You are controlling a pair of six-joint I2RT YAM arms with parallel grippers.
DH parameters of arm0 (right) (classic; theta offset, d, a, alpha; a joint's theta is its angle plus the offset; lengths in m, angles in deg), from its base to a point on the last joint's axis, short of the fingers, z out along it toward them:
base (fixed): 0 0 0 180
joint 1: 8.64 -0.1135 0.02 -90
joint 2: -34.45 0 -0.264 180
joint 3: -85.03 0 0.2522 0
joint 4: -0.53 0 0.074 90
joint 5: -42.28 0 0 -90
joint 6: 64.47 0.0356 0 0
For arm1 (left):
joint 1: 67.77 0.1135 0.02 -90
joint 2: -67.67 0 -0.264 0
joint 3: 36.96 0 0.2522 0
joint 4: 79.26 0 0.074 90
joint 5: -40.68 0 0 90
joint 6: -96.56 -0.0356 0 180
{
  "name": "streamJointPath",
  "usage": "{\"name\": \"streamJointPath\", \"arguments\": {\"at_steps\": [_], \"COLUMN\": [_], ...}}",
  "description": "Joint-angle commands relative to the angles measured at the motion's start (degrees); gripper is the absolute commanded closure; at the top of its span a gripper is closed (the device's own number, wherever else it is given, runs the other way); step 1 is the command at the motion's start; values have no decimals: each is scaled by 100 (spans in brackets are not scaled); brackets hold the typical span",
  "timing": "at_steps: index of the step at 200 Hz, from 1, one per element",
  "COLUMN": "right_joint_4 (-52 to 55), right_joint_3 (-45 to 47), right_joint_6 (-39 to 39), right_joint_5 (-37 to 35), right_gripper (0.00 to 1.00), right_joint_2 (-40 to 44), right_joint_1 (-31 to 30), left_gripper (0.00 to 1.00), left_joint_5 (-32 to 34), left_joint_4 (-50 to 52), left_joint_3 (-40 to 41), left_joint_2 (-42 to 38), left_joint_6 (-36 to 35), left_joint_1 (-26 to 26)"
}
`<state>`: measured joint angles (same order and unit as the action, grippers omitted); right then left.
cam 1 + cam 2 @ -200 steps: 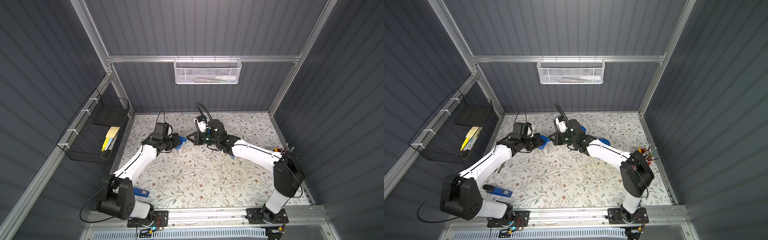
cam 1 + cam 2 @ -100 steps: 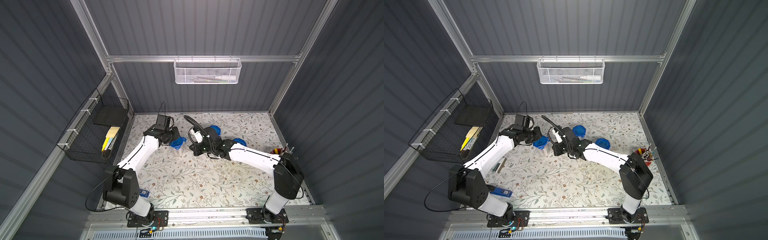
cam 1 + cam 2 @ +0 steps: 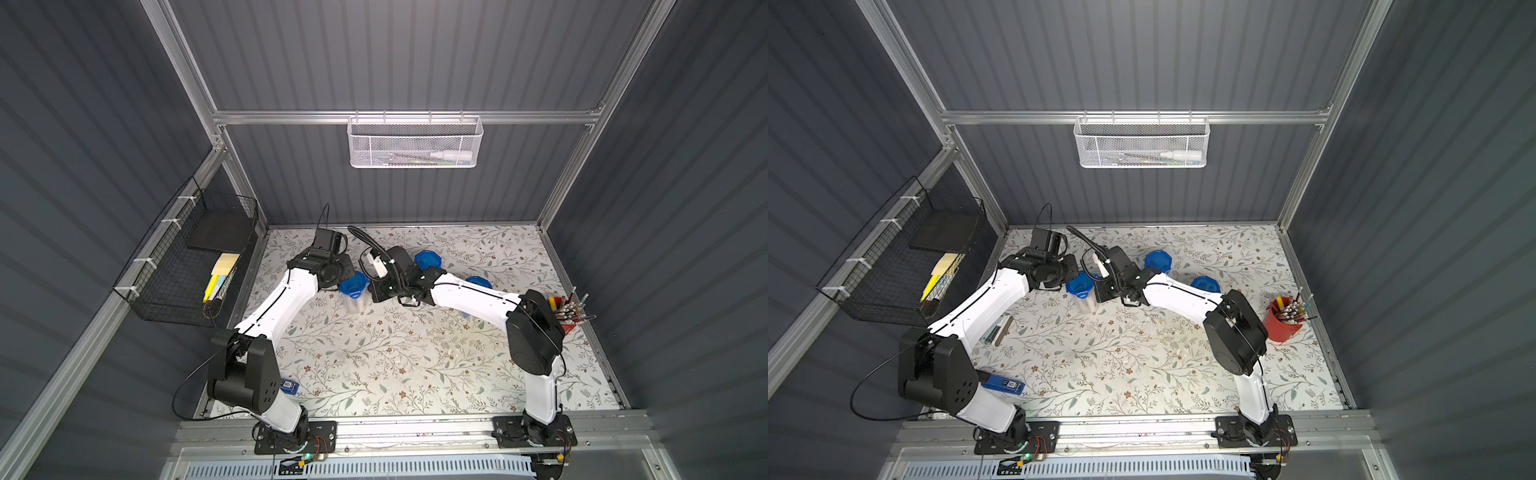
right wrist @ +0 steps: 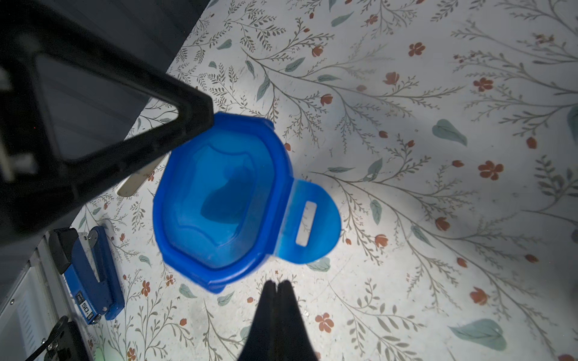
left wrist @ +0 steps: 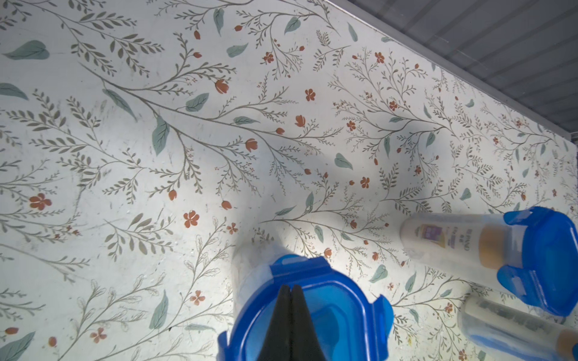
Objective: Take out toiletry kits
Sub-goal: Adjust the container at the center of the board.
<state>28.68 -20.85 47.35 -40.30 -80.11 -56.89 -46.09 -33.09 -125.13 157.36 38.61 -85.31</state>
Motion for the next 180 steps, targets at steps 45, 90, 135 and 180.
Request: {"name": "streamJointPath", "arguments": {"at_steps": [45,90,135,180], "right_joint_4": [226,-4,-186,-255], "right_joint_3": [-967,-1537,-2279,-2888], "right_joint_6": [-335,-442,-547,-568], "right_joint_5": [-208,-130,201,409], "right_gripper": [100,100,98,95], "right_joint_2": [-744,-1181,-1736,-2159], "right_joint_1": [144,207,246,306], "left_gripper": [100,100,100,100], "left_joint_5": [214,190,180,101], "left_joint_4": [420,615,756,694], "left_joint_3": [213,462,657,701], "left_joint_2": [-551,-936,-1214,-1129], "left_joint_6": [-72,-94,-121,-136], "left_joint_1": [23,23,23,23]}}
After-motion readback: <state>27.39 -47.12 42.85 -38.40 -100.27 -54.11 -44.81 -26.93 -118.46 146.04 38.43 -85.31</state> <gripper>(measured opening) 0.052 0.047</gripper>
